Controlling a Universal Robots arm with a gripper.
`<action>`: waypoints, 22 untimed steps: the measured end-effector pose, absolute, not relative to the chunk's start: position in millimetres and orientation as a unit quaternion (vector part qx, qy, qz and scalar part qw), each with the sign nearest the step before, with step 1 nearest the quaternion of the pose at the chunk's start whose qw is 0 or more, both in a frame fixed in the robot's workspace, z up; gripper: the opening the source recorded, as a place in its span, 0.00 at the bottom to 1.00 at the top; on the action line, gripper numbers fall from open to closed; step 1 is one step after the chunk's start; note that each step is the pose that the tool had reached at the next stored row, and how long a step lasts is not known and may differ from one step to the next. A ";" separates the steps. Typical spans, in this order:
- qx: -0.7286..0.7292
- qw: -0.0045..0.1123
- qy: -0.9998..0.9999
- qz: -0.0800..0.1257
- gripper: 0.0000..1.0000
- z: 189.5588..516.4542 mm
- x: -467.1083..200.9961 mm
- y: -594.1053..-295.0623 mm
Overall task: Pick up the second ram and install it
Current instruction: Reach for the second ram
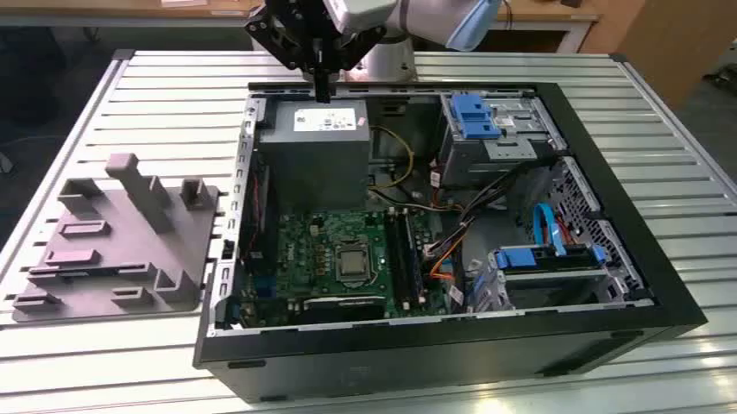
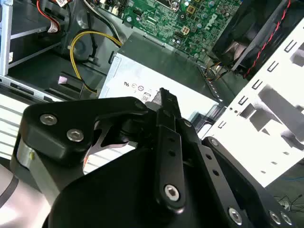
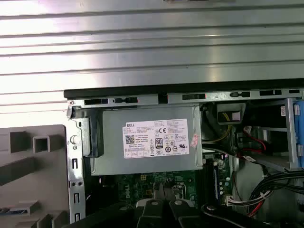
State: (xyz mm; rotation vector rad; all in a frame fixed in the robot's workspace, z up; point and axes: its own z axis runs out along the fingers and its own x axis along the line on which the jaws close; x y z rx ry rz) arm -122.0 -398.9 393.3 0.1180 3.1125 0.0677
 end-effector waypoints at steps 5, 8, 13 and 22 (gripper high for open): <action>0.038 0.013 0.999 0.022 0.10 393.3 -122.0 -398.9; 0.038 0.013 0.999 0.022 0.10 393.3 -122.0 -398.9; 0.038 0.013 0.999 0.022 0.10 393.3 -123.5 -399.0; 0.038 0.013 0.999 0.022 0.10 393.3 -131.3 -398.9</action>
